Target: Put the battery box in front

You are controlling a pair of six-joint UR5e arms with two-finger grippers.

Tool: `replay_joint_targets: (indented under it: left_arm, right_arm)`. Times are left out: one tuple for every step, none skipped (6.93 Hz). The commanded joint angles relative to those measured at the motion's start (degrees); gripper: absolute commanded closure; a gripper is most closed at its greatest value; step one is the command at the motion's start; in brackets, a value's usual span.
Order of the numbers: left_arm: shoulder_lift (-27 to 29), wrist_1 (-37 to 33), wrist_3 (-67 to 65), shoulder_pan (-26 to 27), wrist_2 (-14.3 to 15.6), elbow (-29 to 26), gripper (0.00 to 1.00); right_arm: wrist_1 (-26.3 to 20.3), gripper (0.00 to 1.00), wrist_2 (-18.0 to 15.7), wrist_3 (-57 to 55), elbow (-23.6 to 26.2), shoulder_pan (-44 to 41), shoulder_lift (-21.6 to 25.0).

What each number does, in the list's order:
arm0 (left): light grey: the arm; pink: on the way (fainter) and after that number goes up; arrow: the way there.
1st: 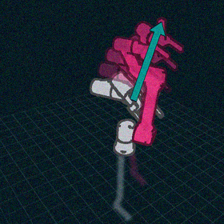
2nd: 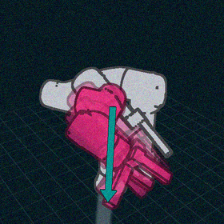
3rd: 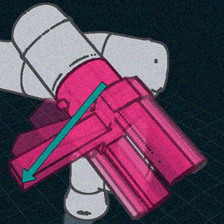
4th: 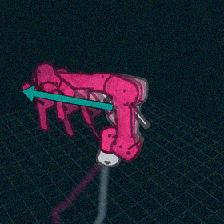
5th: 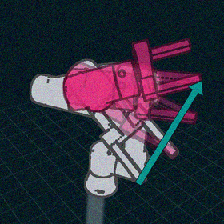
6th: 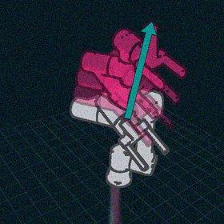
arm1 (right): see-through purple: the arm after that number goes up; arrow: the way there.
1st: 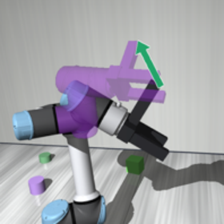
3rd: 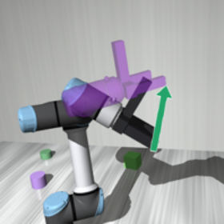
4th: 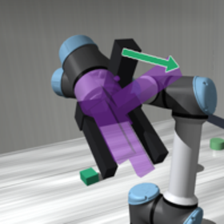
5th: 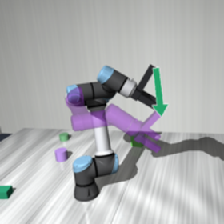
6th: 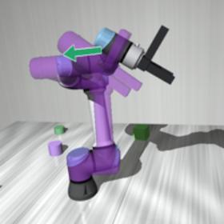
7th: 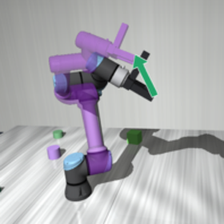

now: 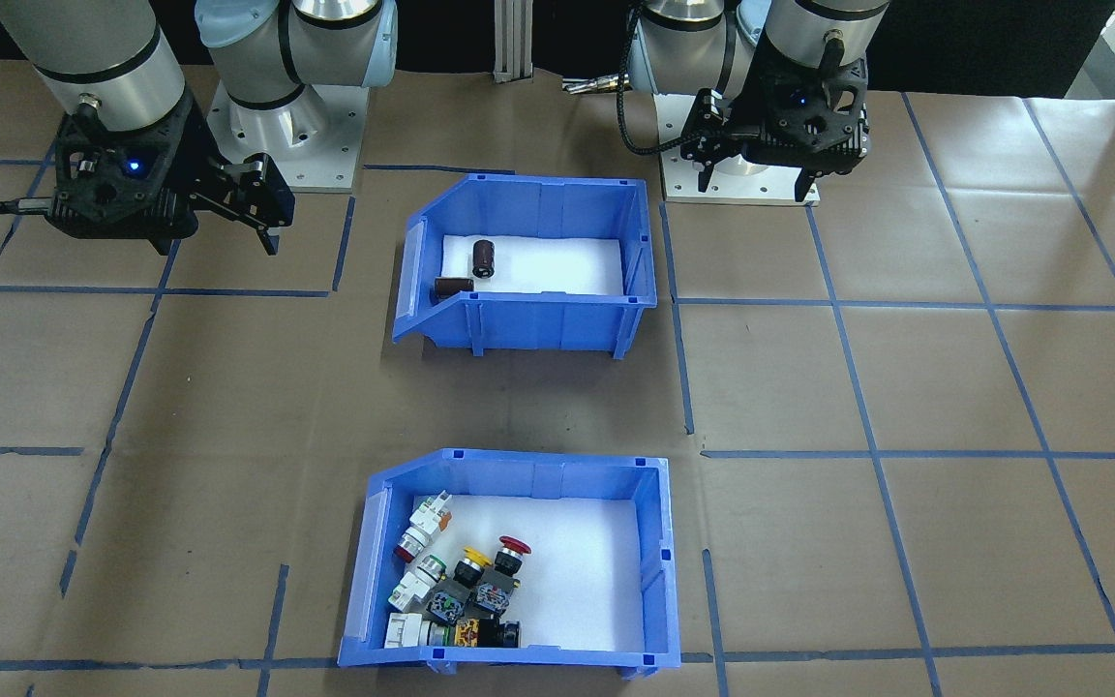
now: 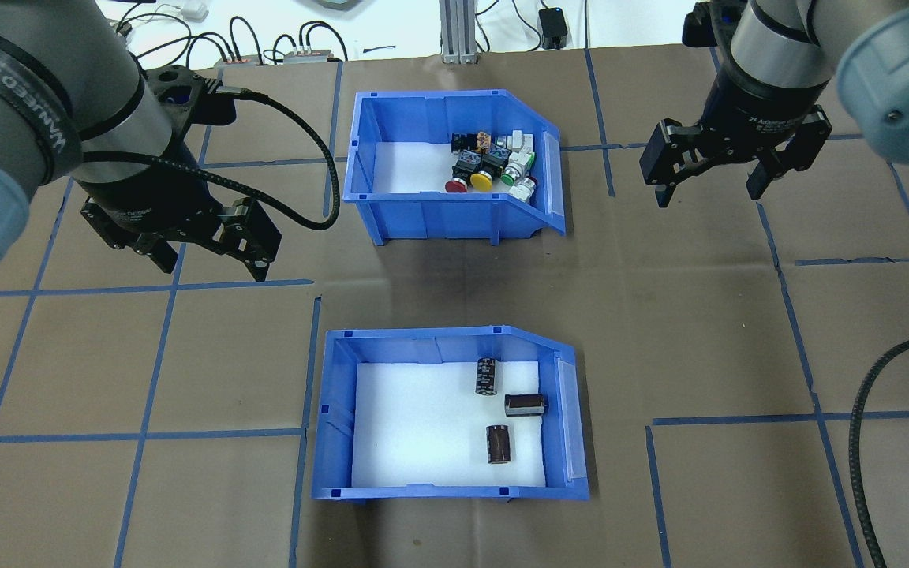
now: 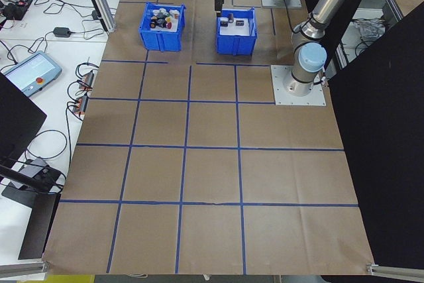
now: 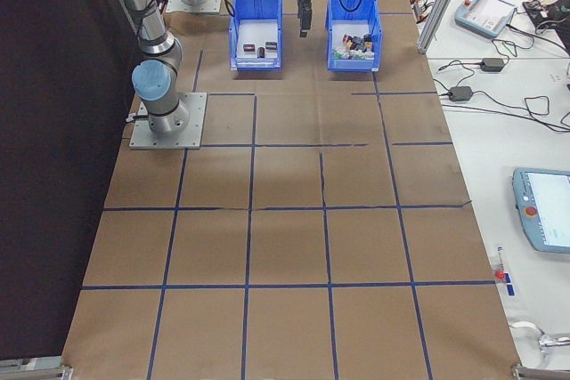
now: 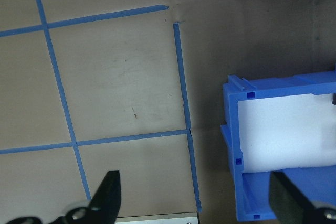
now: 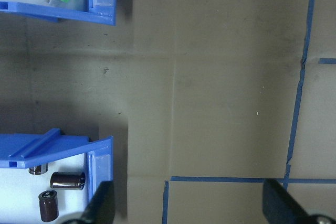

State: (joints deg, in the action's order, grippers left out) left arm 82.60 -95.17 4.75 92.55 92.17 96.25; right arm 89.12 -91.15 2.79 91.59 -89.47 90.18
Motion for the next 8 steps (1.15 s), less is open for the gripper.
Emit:
replay_joint_targets:
  left_arm:
    - [0.19,0.07,0.00,0.00,-0.23,-0.19,0.00]
    - [0.36,0.07,-0.09,0.00,-0.58,-0.19,0.00]
    - [0.45,0.07,-0.09,0.00,-0.50,-0.45,0.00]
    - [0.28,-0.02,-0.18,0.26,-0.24,0.07,0.00]
    - [0.19,-0.10,-0.61,0.53,-0.32,0.42,0.00]
    - [0.45,0.07,-0.97,0.53,-0.32,0.43,0.00]
    - [-0.16,-0.02,-2.88,0.44,-0.58,0.51,0.00]
    - [0.36,0.07,-7.60,0.09,-0.67,0.52,0.00]
  right_arm:
    - [-0.09,0.00,0.01,0.03,-0.27,0.00,0.08]
    - [0.00,0.00,0.18,-0.06,-0.27,0.00,0.09]
    - [-0.09,0.00,0.01,0.11,-0.01,0.00,0.09]
    - [-0.17,0.00,0.01,0.20,0.08,0.00,0.09]
    - [-0.52,0.00,0.01,0.38,-0.18,0.00,0.17]
    - [-0.61,0.00,0.01,0.38,-0.53,0.00,0.00]
    - [-0.61,0.00,0.36,0.55,-0.54,-0.09,-0.61]
    - [-0.35,0.00,0.88,4.99,-0.80,-0.09,-1.40]
